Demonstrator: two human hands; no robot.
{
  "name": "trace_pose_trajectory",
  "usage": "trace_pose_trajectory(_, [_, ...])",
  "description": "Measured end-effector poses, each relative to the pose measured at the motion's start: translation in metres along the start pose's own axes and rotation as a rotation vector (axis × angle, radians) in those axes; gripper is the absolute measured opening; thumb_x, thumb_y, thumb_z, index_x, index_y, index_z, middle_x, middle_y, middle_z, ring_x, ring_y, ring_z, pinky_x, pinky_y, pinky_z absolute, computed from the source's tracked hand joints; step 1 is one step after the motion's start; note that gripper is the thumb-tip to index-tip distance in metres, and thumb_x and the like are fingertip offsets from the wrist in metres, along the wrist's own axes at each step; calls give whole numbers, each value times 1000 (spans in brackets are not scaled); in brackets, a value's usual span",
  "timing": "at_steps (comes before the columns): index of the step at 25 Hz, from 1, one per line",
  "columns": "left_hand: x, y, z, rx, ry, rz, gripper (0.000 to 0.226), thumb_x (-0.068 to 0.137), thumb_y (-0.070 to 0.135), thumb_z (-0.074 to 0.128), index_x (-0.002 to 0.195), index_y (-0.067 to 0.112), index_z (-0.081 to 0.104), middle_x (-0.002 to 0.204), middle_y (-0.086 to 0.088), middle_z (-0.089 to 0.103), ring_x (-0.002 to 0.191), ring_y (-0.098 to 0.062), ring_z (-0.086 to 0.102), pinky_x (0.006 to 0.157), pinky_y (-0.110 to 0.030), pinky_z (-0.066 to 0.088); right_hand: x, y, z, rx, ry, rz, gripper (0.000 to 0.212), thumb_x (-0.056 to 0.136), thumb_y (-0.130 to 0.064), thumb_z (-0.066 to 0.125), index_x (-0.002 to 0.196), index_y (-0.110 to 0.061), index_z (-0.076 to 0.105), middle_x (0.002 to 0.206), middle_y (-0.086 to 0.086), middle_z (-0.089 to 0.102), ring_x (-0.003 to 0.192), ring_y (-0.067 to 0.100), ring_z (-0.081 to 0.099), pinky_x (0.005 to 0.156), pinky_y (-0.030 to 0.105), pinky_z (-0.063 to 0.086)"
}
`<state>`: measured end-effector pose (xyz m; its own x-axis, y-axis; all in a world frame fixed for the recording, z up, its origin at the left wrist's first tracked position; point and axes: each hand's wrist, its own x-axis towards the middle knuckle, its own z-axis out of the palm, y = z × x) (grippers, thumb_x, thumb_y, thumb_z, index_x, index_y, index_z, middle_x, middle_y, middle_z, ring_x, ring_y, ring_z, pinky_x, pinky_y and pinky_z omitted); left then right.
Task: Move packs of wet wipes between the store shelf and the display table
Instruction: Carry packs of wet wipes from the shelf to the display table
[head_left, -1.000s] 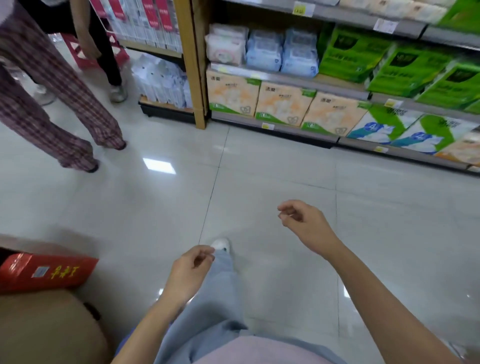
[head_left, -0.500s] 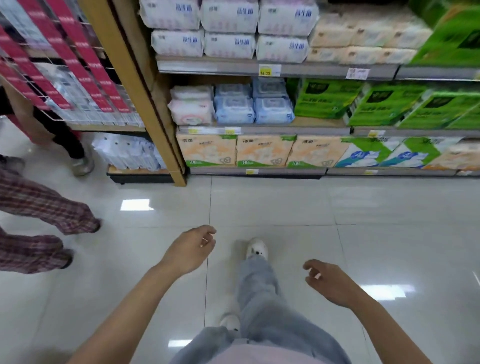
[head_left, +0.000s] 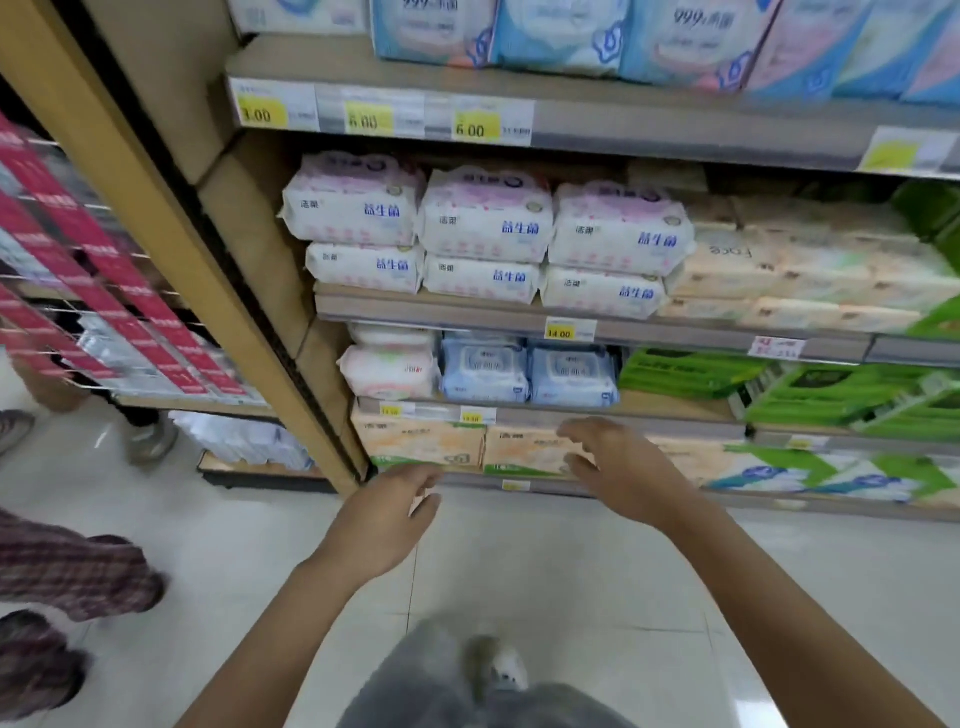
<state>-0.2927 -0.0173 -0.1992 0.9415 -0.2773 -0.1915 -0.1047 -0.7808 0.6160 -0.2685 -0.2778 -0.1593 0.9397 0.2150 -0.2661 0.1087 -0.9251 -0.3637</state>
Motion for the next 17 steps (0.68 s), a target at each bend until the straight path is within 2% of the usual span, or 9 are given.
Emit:
trace_pose_trajectory(3, [65, 10, -56, 57, 142, 147, 35, 93, 31, 50, 126, 19, 55, 120, 4, 59, 110, -14, 57, 85, -22, 44, 59, -24, -64, -23, 228, -109, 39, 96, -21, 48, 134, -16, 47, 130, 7, 54, 114, 27, 52, 89, 37, 47])
trace_pose_trajectory(5, [104, 17, -96, 88, 276, 260, 42, 90, 38, 45, 125, 18, 56, 122, 2, 60, 109, -17, 58, 85, -26, 47, 86, -41, -99, -21, 385, -171, 38, 96, -19, 49, 133, -16, 48, 131, 6, 53, 111, 25, 54, 85, 31, 46])
trace_pose_trajectory(6, [120, 24, -117, 85, 325, 307, 39, 92, 35, 47, 126, 18, 55, 123, 2, 59, 111, -16, 57, 86, -25, 46, 97, -48, -114, -1, 461, -188, 38, 96, -19, 50, 133, -16, 49, 132, 5, 53, 109, 24, 56, 84, 30, 45])
trace_pose_trajectory(9, [163, 48, -180, 107, 511, 456, 33, 94, 26, 51, 125, 16, 56, 123, 1, 58, 111, -9, 50, 90, -12, 35, 127, -69, -159, 65, 705, -249, 35, 92, -17, 56, 126, -15, 55, 125, 5, 57, 104, 24, 58, 83, 29, 45])
trace_pose_trajectory(11, [185, 64, -216, 79, 655, 525, 32, 90, 21, 52, 121, 12, 58, 118, -3, 60, 109, -9, 49, 92, -2, 29, 144, -76, -185, 101, 837, -301, 34, 88, -15, 57, 122, -10, 58, 117, 8, 60, 100, 22, 58, 81, 22, 41])
trace_pose_trajectory(14, [208, 85, -258, 68, 825, 561, 33, 87, 14, 55, 120, 9, 58, 117, -4, 58, 111, -12, 49, 97, -4, 27, 166, -82, -215, 134, 926, -335, 37, 87, -15, 54, 123, -9, 56, 117, 6, 59, 102, 18, 57, 81, 12, 35])
trace_pose_trajectory(17, [233, 99, -289, 52, 962, 503, 39, 84, 19, 58, 122, 9, 56, 121, -9, 56, 114, -18, 49, 100, -17, 32, 190, -90, -240, 175, 953, -360, 37, 88, -19, 55, 124, -12, 54, 118, 2, 57, 106, 18, 56, 83, 13, 34])
